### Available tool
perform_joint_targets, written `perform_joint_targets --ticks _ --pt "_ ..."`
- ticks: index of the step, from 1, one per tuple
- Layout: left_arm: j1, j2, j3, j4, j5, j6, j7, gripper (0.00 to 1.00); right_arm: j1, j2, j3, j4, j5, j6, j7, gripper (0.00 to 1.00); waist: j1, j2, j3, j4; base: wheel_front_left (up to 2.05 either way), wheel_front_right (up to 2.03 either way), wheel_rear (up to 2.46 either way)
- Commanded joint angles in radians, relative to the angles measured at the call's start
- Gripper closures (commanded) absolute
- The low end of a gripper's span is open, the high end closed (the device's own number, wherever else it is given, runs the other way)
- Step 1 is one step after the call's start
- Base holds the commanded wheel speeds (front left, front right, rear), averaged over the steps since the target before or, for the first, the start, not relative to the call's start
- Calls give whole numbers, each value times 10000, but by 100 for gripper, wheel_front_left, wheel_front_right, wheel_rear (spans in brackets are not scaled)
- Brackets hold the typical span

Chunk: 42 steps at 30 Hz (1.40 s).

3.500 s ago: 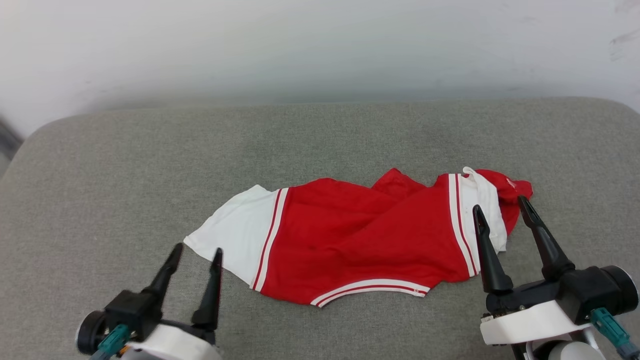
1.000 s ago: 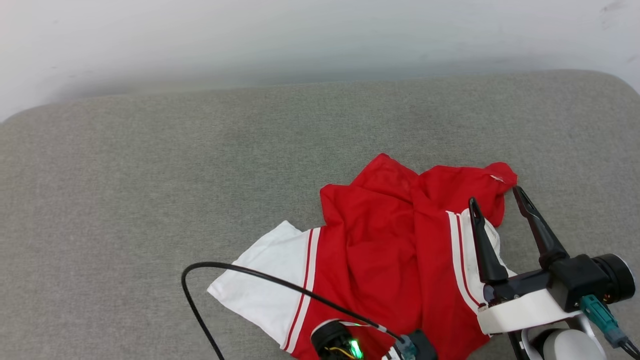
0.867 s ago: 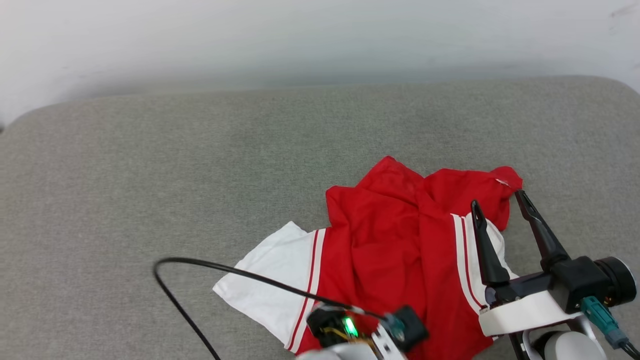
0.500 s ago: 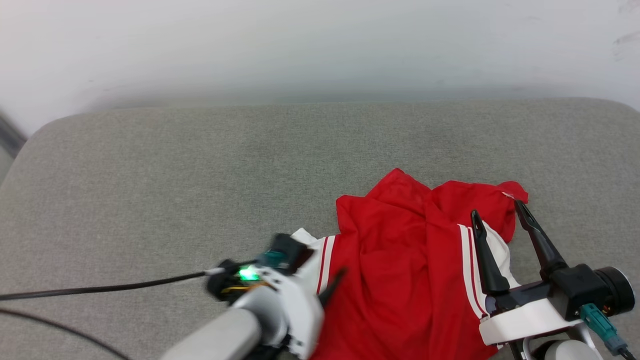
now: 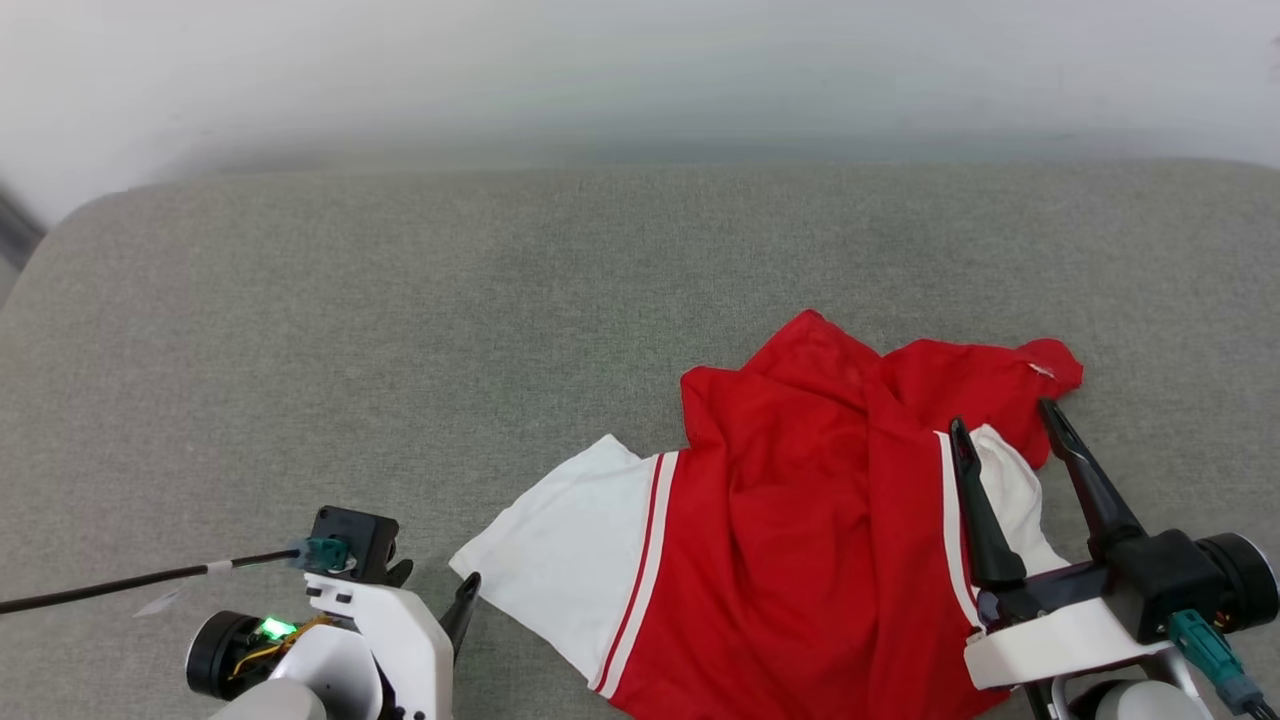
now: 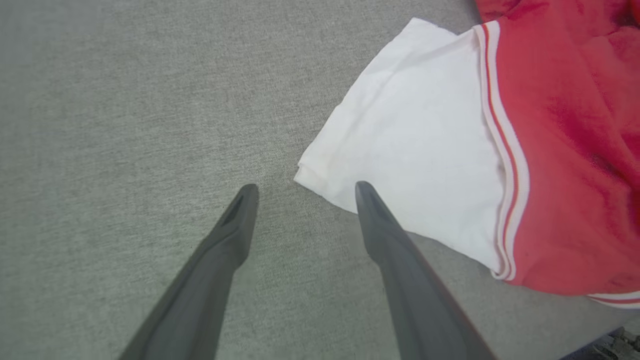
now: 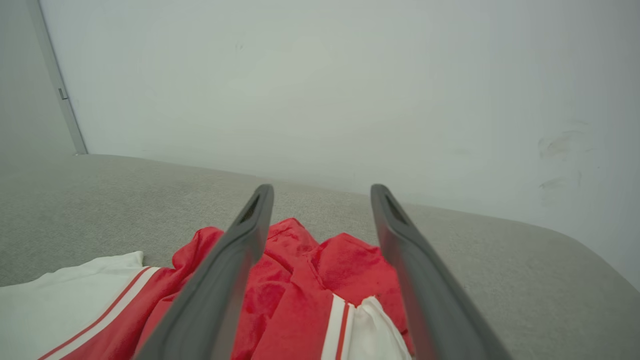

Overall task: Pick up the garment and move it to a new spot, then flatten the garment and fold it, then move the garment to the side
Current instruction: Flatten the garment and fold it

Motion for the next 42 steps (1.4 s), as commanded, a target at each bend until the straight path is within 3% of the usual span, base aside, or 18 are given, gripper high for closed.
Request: perform_joint_targets --ticks 1,8,22,23,24,27,33,38,42 --pt "88 67 53 -168 -81 39 92 0 -12 15 12 -32 8 -6 -16 0 0 0 92 2 0 0 0" --pt "-127 87 25 -778 -305 58 635 0 -246 15 119 -75 -58 -6 -16 0 0 0 570 -49 0 0 0" --pt "-824 -60 -601 429 -14 -110 1701 2 -612 15 33 -229 -41 -6 -16 0 0 0 1346 -395 0 0 0" --pt "-782 -127 -639 490 -62 -209 1711 75 -630 15 18 -231 -36 -5 -16 0 0 0 1368 -407 0 0 0" --pt "-769 -186 -652 565 -82 -235 1655 100 -635 15 -6 -228 -35 -7 -16 0 0 0 1380 -419 0 0 0" --pt "-706 -290 -622 678 -54 -297 1372 100 -603 15 -56 -163 -119 -7 -16 0 0 0 1355 -434 0 0 0" --pt "-473 -141 70 332 70 55 -29 100 -244 -56 -162 692 -298 -5 264 0 0 0 906 -348 0 0 0" --pt "50 278 662 -652 -9 550 -866 100 -147 -693 -211 571 251 -7 2374 0 0 0 549 -311 0 0 0" --pt "527 723 991 -1768 -94 973 -1121 100 220 -1571 0 -46 777 -10 4912 0 0 0 457 -240 0 0 0"
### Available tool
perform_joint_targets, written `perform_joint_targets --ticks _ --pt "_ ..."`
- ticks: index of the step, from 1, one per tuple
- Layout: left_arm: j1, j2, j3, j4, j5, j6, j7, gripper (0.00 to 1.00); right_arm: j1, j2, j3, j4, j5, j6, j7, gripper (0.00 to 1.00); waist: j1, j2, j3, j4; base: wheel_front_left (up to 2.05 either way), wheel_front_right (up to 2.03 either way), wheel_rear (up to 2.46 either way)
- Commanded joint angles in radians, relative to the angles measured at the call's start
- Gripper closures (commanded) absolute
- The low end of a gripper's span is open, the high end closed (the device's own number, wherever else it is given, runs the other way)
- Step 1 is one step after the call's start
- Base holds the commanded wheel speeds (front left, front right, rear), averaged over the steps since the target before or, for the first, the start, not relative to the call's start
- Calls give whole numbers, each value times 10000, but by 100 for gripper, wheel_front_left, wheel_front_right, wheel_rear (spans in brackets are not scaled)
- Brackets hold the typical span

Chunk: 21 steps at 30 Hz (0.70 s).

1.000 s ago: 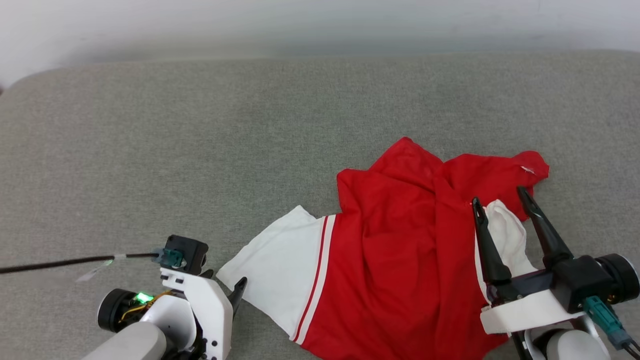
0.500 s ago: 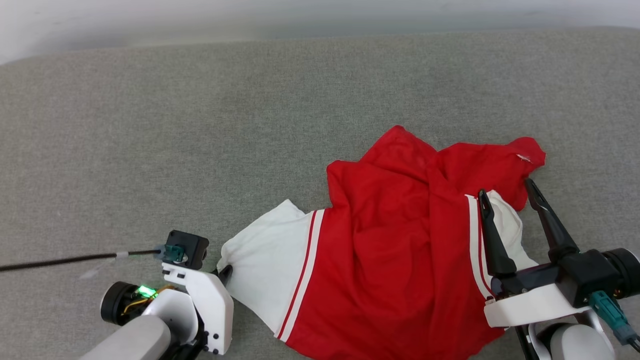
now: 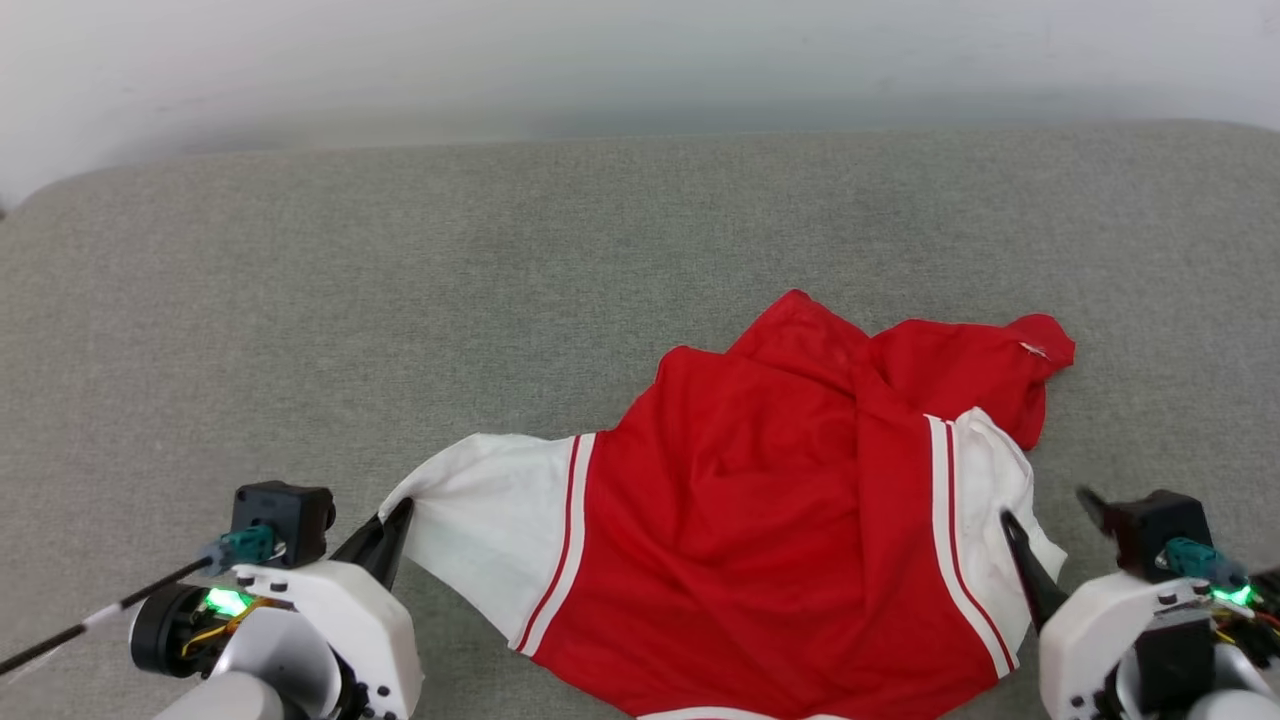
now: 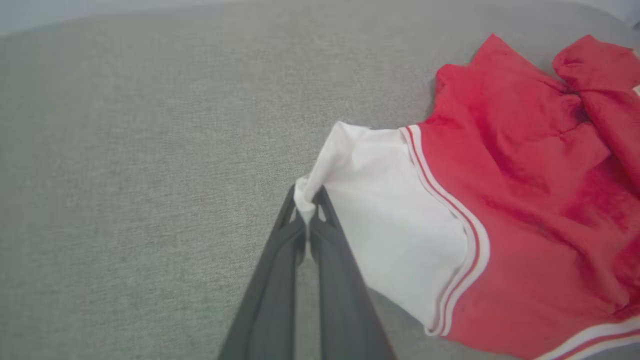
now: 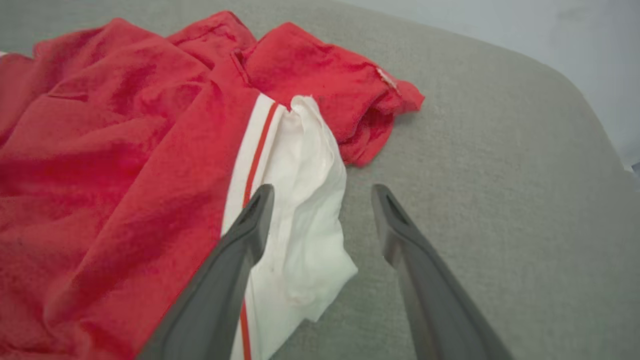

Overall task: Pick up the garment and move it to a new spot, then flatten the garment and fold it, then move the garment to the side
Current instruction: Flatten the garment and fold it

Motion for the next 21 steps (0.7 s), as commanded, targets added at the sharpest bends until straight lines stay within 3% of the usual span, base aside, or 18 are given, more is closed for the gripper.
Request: perform_joint_targets --ticks 1,4,7,12,21 --pt "208 206 97 -380 11 178 -64 100 228 -217 -14 -234 362 -12 918 0 0 0 -20 56 0 0 0" --pt "412 505 127 -1137 158 467 16 100 613 -605 -43 -685 1006 -10 3019 0 0 0 30 175 0 0 0" --pt "443 699 81 -1806 318 687 137 100 729 -1164 60 -1167 1307 -10 4279 0 0 0 168 321 0 0 0" --pt "276 728 -7 -2452 542 858 277 100 394 -1588 214 -1304 1540 -12 4855 0 0 0 420 518 0 0 0" --pt "187 685 -110 -2506 556 789 352 100 64 -1949 861 -502 1768 -10 4946 0 0 0 682 817 0 0 0"
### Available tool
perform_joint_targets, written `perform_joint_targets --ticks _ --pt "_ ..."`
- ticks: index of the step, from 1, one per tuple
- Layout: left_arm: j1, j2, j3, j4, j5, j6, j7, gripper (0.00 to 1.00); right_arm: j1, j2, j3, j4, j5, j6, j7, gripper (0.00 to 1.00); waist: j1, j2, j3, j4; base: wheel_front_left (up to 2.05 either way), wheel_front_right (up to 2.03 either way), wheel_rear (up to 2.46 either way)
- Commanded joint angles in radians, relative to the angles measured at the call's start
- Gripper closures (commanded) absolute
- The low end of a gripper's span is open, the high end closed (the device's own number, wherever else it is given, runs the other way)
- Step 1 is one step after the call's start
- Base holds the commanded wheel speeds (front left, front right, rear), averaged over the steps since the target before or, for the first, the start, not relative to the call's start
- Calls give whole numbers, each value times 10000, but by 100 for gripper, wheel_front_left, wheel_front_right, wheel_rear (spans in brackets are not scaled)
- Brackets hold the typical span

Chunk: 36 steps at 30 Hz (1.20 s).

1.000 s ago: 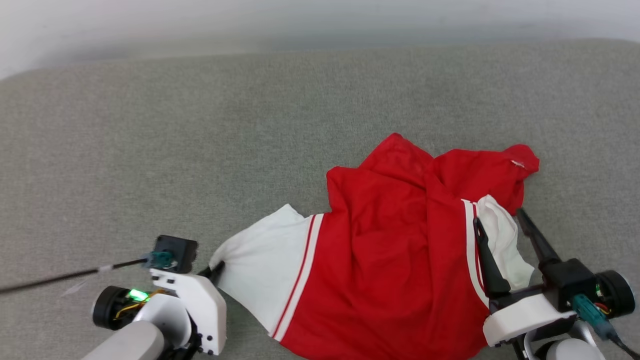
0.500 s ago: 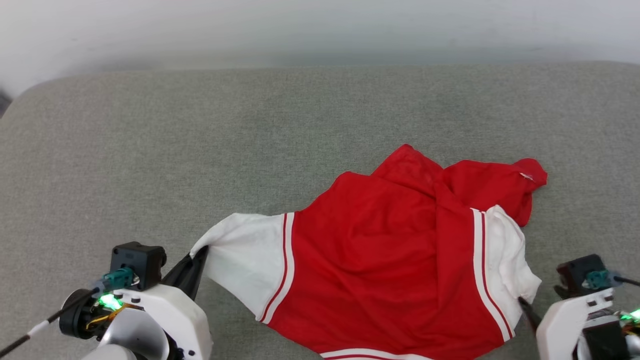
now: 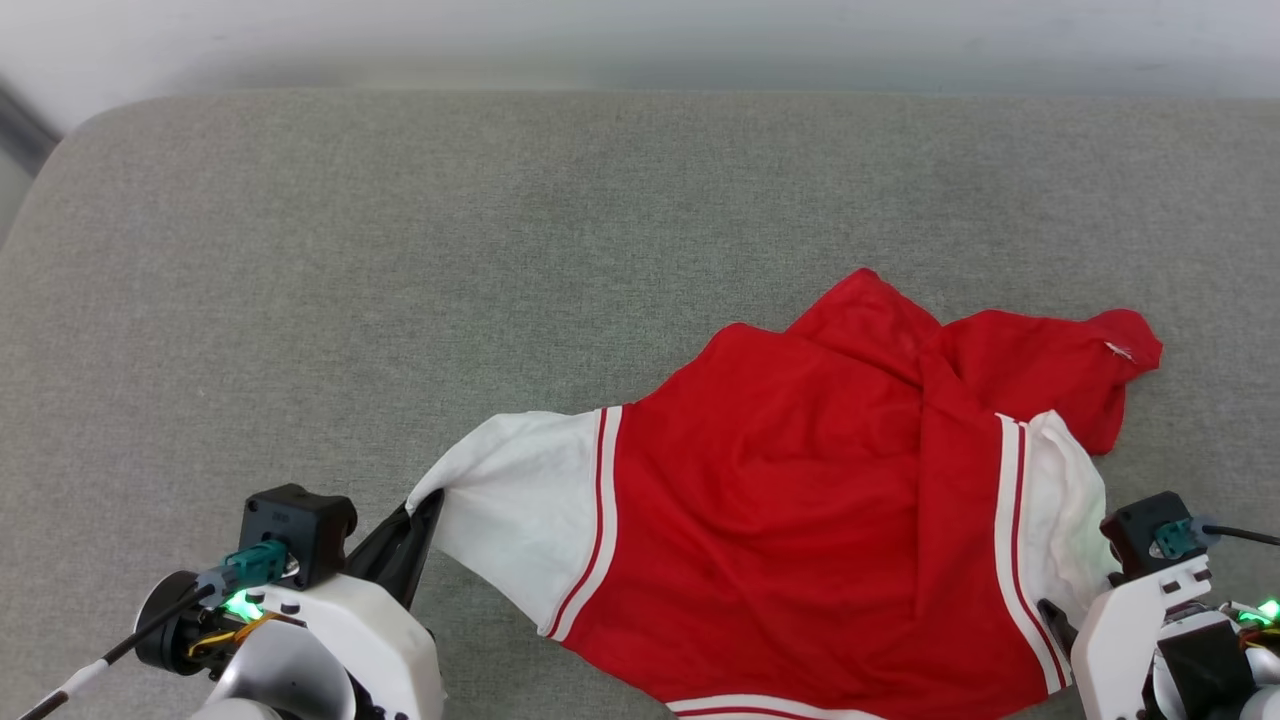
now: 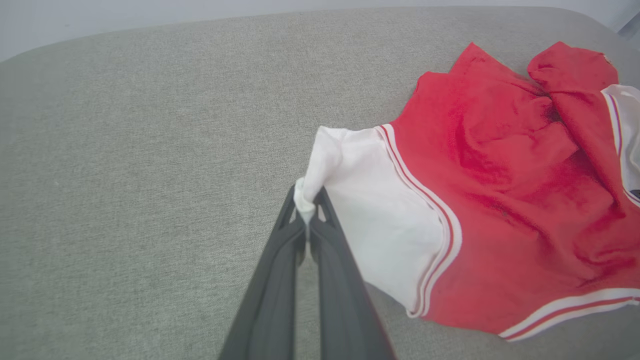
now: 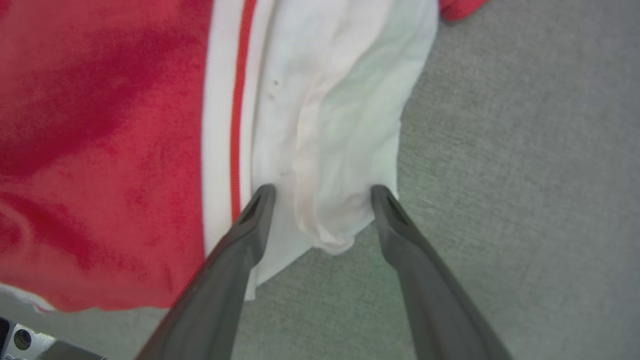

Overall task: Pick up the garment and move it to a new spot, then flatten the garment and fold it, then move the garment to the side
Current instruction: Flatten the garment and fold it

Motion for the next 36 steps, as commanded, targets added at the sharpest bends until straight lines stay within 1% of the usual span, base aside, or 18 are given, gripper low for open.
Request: perform_joint_targets --ticks 1,6,9,10,11,12,15,18,23,26,31,36 --pt "-159 -88 -35 79 -21 -129 -12 100 -183 -18 184 496 80 -5 -144 0 0 0 116 107 0 0 0" --pt "-216 -110 -94 191 -42 -235 43 100 -322 54 159 1074 103 -10 -407 0 0 0 209 162 0 0 0" --pt "-206 -106 -109 272 -80 -299 46 100 -420 161 -25 1507 177 -14 -575 0 0 0 228 174 0 0 0" --pt "-189 -98 -106 301 -109 -304 50 100 -461 216 -185 1636 170 -19 -655 26 0 0 223 169 0 0 0" --pt "-166 -89 -112 336 -135 -312 55 100 -532 204 -230 1696 109 -19 -808 87 0 0 210 167 0 0 0" --pt "-146 -62 -126 376 -128 -313 82 100 -611 191 -258 1756 57 -20 -945 100 0 0 188 162 0 0 0" --pt "-32 -34 -134 478 -162 -285 78 100 -597 310 -264 1742 332 -13 -1185 100 0 0 20 111 0 0 0" --pt "119 43 -55 509 -253 -215 20 100 -492 265 -410 1389 658 -7 -1220 100 0 0 -231 10 0 0 0" --pt "467 269 118 408 -409 -112 -149 100 -223 9 -851 521 1076 -7 -901 100 0 0 -729 -226 0 0 0" --pt "727 371 285 236 -652 -175 -325 100 -63 59 -1107 -171 1715 -7 -577 100 0 0 -1050 -402 0 0 0" --pt "1147 911 765 -90 -804 -1 -720 100 29 -180 -1483 -1342 2635 -7 21 100 0 0 -1579 -671 0 0 0" --pt "1480 1581 1439 -670 -935 185 -1200 100 -274 -269 -1976 -2260 3490 -7 532 100 0 0 -2069 -874 0 0 0"
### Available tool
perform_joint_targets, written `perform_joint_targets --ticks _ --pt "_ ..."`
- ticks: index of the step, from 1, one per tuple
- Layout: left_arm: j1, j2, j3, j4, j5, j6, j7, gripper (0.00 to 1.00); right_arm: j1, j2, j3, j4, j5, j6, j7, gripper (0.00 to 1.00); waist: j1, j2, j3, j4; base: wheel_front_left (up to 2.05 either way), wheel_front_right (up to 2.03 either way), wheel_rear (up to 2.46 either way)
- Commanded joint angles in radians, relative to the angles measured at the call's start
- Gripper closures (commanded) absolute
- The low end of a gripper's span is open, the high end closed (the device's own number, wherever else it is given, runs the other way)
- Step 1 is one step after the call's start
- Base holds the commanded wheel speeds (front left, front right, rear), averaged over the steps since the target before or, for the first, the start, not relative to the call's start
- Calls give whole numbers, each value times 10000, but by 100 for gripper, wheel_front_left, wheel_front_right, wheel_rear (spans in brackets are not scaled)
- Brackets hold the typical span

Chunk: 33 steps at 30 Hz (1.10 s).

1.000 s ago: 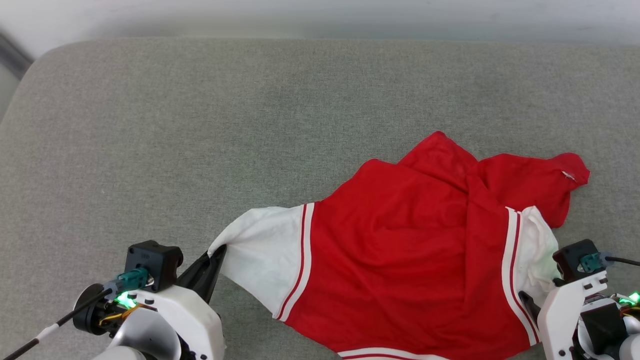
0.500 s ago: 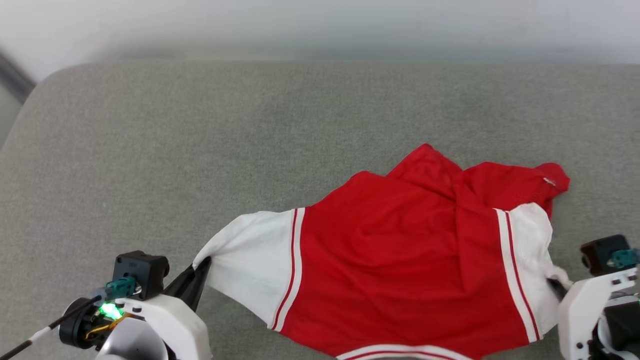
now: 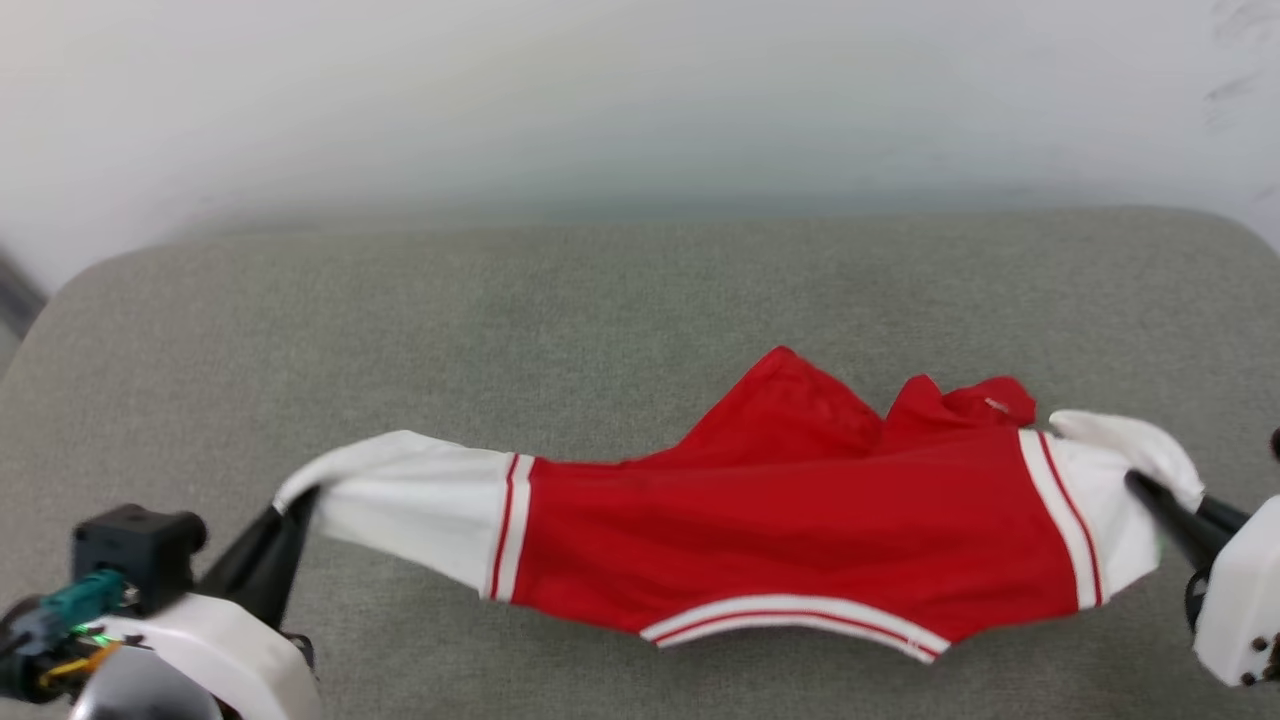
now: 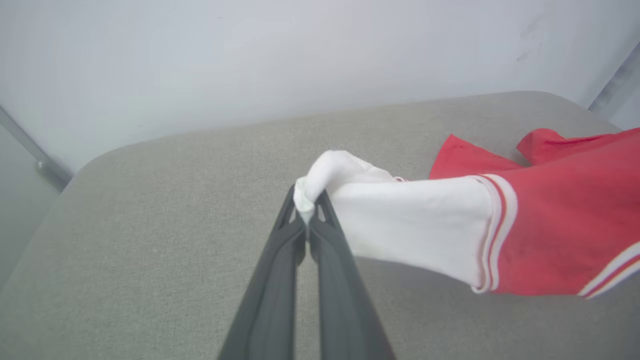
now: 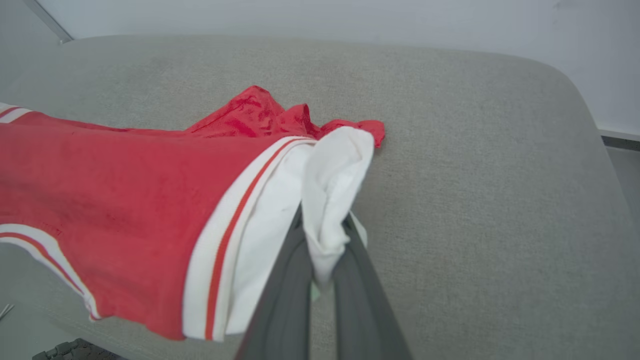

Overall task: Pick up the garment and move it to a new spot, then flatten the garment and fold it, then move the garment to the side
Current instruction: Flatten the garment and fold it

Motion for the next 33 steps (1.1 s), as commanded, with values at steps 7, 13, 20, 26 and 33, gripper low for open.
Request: perform_joint_targets --ticks 7,13,20,26,33 --pt "-84 823 1166 -963 -96 149 -728 100 -959 40 -562 -1092 1018 -7 527 100 1 -1 -442 -250 0 0 0" --pt "-484 1416 2223 -1604 -212 155 -1113 100 -2237 233 -748 -1570 1669 -7 615 100 1 -1 -495 -356 0 0 0" --pt "-1250 1877 3354 -2027 -173 206 -1519 100 -3687 440 -665 -1652 1728 -7 318 100 1 -1 -430 -462 0 0 0" --pt "-2126 2161 3951 -2083 -32 62 -1645 100 -4736 443 -483 -1523 1460 -7 -63 100 1 -1 -29 -523 0 0 0" --pt "-3894 2107 4254 -1429 -112 -515 -1620 100 -6364 233 -185 -1060 1051 -7 -629 100 1 -1 1174 -488 0 0 0"
